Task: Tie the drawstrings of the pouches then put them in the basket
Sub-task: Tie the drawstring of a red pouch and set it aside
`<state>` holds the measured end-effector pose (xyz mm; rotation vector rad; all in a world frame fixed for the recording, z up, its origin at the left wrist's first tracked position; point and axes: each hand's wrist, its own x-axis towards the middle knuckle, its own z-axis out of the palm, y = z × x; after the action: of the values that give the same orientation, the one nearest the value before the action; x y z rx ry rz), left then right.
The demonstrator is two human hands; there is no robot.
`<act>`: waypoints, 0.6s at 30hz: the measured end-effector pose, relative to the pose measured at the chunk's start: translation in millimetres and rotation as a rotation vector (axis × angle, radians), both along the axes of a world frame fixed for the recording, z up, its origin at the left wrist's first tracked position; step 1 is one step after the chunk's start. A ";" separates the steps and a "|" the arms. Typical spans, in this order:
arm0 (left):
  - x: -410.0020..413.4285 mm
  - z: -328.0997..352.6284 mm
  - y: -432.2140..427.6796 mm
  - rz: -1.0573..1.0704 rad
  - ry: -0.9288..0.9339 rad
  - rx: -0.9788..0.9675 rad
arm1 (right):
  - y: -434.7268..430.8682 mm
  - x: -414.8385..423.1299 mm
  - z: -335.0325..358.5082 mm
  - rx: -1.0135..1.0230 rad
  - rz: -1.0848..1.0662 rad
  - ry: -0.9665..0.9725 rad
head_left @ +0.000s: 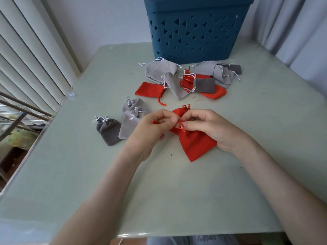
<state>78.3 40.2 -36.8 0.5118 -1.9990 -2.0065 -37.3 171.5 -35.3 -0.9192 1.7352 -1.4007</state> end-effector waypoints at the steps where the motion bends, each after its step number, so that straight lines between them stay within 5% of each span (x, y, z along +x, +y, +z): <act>1: 0.2 -1.8 1.0 0.014 0.005 -0.072 | 0.0 0.1 1.2 0.017 -0.002 0.021; 6: -4.1 -14.9 9.4 0.105 0.036 -0.741 | -0.1 0.4 1.4 0.006 -0.048 0.039; 18: -7.9 -22.4 6.8 0.268 0.270 -1.032 | -5.8 1.4 -4.8 -0.137 -0.014 -0.163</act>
<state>70.4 47.0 -59.1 0.2173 -2.2690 -0.6590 -35.8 165.7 -40.1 -0.8409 1.5430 -1.5748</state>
